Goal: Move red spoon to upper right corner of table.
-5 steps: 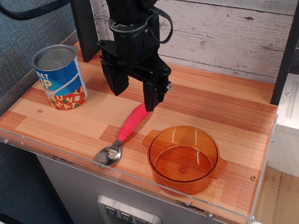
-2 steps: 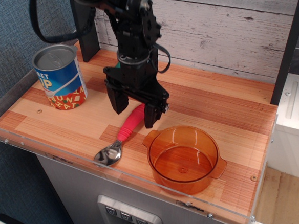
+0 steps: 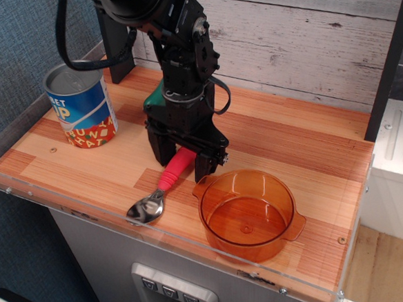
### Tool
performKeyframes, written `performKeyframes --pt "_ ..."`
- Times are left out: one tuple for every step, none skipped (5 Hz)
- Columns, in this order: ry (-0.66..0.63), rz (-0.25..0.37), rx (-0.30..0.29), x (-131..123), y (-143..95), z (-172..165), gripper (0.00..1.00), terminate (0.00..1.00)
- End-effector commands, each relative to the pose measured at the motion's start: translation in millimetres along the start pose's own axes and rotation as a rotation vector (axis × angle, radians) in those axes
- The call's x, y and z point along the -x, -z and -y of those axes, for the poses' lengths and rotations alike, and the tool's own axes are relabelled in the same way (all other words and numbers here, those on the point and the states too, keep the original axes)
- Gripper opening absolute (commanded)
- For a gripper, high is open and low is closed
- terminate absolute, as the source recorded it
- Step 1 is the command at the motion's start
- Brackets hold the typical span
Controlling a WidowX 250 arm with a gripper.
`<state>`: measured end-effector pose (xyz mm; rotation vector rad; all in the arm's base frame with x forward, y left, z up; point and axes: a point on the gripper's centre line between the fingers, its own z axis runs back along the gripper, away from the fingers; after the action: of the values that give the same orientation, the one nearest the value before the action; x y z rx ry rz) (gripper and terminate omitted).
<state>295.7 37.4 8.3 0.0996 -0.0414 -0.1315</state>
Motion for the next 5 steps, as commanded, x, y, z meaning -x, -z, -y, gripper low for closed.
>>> performKeyframes --pt "0.006 0.029 -0.01 -1.0 -0.7 -6.9 0.0 0.0" --pt "0.023 0.045 0.008 3.7 -2.3 -11.6 0.0 0.0" --pt "0.032 0.034 0.009 8.6 -4.4 -18.9 0.0 0.0" --pt "0.072 0.009 0.007 9.6 -6.6 -22.0 0.0 0.0" --pt "0.069 0.022 -0.012 8.8 -18.4 -23.4 0.0 0.0"
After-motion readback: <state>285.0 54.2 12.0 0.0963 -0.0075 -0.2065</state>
